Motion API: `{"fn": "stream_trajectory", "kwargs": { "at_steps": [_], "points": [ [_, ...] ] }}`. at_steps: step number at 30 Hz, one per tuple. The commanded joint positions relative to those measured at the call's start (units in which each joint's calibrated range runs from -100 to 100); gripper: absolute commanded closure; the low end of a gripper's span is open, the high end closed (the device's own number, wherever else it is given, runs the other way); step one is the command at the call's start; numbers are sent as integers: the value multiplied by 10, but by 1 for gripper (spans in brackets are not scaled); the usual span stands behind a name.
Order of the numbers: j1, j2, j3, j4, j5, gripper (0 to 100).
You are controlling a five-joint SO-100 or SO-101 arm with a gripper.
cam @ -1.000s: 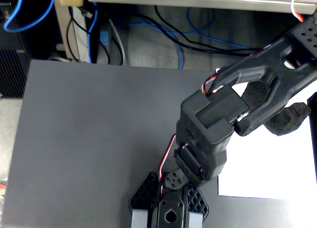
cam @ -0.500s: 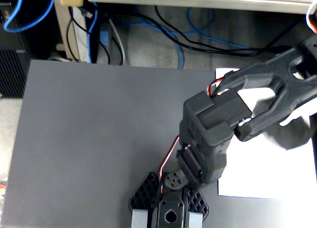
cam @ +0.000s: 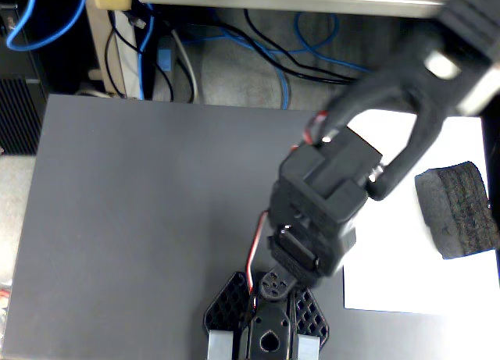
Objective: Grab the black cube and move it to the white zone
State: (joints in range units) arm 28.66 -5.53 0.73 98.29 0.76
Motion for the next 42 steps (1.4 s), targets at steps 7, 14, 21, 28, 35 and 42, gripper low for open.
{"fn": "stream_trajectory", "kwargs": {
  "at_steps": [7, 14, 21, 28, 35, 42],
  "points": [
    [-234, -103, -49, 1, -103, 54],
    [-245, -425, 150, -12, -110, 54],
    [-248, -523, 273, -88, -110, 54],
    [-316, -836, 584, -205, -109, 54],
    [-318, -869, 673, -211, -105, 99],
    [-438, -872, 839, -241, -109, 99]
  ]
}}
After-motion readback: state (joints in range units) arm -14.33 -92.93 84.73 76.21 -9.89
